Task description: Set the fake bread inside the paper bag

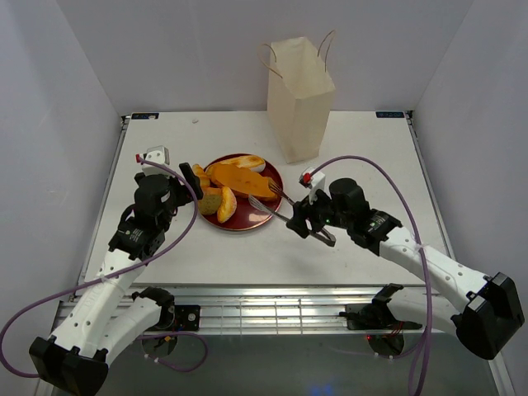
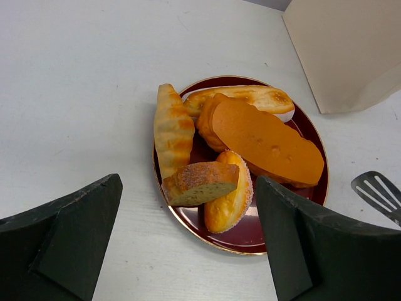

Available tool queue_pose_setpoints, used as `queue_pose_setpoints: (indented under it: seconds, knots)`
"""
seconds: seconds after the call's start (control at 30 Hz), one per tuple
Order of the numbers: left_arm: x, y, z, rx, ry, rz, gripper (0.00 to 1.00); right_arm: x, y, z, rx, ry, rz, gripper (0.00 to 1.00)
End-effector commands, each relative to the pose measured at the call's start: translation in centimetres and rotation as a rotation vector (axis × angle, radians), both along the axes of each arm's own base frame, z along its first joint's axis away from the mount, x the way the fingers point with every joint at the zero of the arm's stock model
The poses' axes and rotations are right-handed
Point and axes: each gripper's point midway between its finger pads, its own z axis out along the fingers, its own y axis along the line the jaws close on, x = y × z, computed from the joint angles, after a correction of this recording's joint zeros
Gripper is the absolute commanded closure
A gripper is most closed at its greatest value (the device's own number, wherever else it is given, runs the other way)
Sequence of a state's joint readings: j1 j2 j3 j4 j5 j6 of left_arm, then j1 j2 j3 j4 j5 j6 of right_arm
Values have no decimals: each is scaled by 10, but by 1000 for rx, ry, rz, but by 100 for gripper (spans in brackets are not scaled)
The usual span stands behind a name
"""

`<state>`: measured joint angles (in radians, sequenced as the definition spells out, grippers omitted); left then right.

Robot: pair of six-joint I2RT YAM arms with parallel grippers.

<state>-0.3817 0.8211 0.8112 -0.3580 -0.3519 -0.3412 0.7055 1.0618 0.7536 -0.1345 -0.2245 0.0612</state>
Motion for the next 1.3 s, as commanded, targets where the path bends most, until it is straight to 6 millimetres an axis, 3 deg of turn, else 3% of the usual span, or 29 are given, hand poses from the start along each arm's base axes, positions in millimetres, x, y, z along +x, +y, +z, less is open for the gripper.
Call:
queue_pose_setpoints:
  seconds: [0.0,0.2,0.6,0.87,1.27]
  knots:
    - [0,0,1,0,-7,-3,3,12,-11,-8,-57,-51,-61,31]
    - [0,-1,2,0,-8,-3,3,23,-19,-25,-120,-35,-130,29]
    - [1,-6,1,-8,-2,-28,3,48,-14,-48,-198,-20,-186,27]
    - [1,-10,-1,-13,5,-48,3,59,-7,-44,-198,-44,-182,27]
    - [1,-10,1,-14,1,-53,3,75,3,-57,-256,-50,-155,27]
